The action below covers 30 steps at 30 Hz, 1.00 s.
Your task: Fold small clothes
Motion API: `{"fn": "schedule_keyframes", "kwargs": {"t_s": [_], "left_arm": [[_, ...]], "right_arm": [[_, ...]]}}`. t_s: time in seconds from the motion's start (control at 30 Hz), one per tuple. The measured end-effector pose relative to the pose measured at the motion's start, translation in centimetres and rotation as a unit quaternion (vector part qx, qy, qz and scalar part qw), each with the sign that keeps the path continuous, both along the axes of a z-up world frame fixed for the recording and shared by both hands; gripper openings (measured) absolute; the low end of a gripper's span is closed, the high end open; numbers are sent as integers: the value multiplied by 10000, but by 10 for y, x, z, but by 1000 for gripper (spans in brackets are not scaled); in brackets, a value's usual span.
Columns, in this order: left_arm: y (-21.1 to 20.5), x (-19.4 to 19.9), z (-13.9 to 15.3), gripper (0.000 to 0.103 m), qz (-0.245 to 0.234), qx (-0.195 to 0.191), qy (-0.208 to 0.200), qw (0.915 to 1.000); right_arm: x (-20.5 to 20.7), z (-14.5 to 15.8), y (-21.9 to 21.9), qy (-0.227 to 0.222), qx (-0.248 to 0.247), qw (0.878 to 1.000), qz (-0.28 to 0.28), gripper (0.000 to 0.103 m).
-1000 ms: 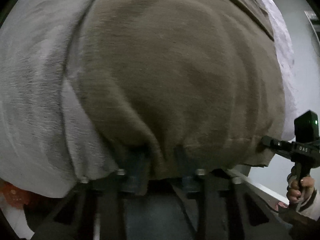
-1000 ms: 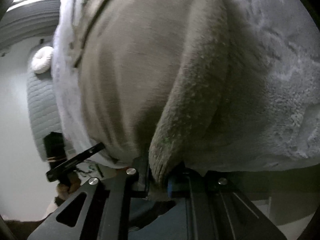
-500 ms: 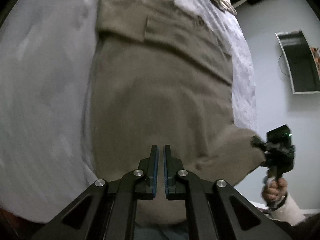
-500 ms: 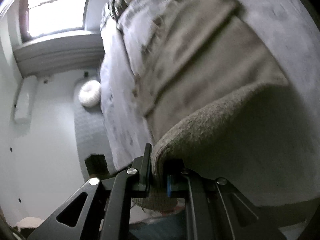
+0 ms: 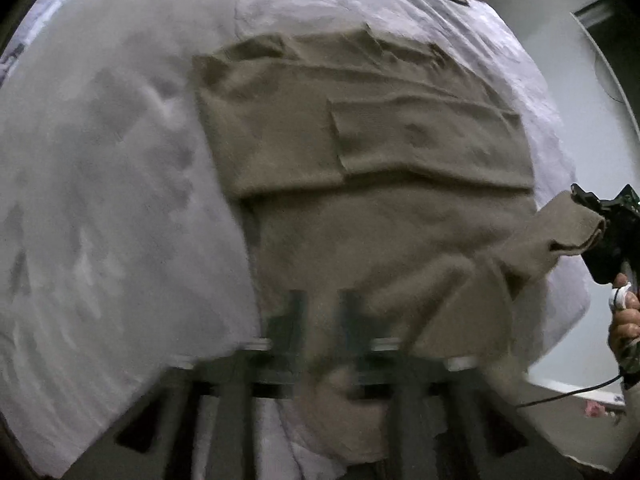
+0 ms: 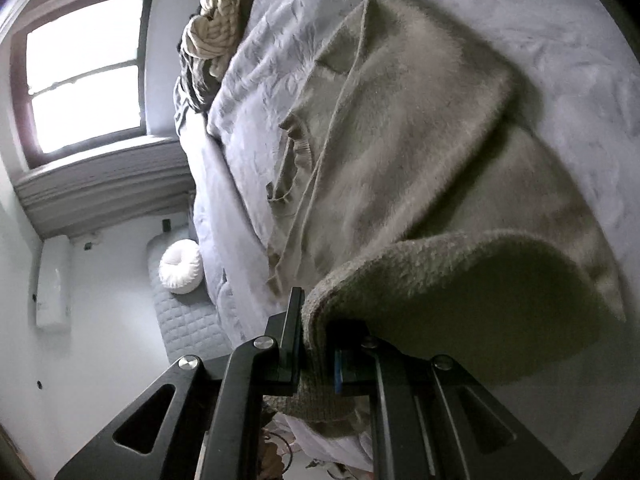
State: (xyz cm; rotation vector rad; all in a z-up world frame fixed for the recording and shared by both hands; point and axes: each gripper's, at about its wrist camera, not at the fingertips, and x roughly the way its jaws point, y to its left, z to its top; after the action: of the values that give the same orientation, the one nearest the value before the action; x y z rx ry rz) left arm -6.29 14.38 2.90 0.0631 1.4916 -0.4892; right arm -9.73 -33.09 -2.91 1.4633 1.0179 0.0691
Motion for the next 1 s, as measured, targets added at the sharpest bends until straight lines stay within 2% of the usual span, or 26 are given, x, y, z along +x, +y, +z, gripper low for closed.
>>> {"fn": "schedule_keyframes", "kwargs": {"t_s": [0.03,0.07,0.2,0.3,0.4,0.5,0.57,0.6,0.63,0.67,0.73,0.77,0.87,1.0], "left_arm": [[1,1,6,89,73,49,-226,9997],[0,1,11,92,101,48,-406,9991],[-7,-9,32,92,79,147,-749,9971],[-20,-17,29,92,-58,152,-736,9972],[-44,-6,-14,92,-210,488,-463,9975],[-46,14,-48,92,82,494,-126,9987],[-40,27,-64,91,318,349,129,9988],[-38,30,-69,85,375,280,215,9987],[-37,33,-74,69,389,204,329,9985],[-37,35,-78,59,357,203,415,9983],[-39,33,-79,24,202,295,405,9985],[-39,32,-75,16,136,299,344,9989],[-30,31,-56,14,203,-35,237,9995],[-23,30,-23,12,327,-272,-17,9991]], "right_arm": [[7,-4,-1,16,47,10000,81,12],[11,-9,-3,41,72,9998,155,12],[35,-28,-7,253,159,9985,464,12],[44,-35,-8,315,202,9973,634,12],[48,-35,-8,318,171,9962,790,12],[51,-34,-7,295,149,9957,869,12],[48,-33,-7,267,163,9956,884,13],[47,-33,-8,257,171,9957,878,12],[44,-33,-8,241,184,9958,869,12],[42,-32,-8,234,187,9958,860,12],[38,-27,-8,202,187,9957,881,12],[37,-25,-7,183,181,9956,898,12],[32,-11,-5,61,166,9950,984,12],[34,9,-4,-147,94,9934,1131,12]]}}
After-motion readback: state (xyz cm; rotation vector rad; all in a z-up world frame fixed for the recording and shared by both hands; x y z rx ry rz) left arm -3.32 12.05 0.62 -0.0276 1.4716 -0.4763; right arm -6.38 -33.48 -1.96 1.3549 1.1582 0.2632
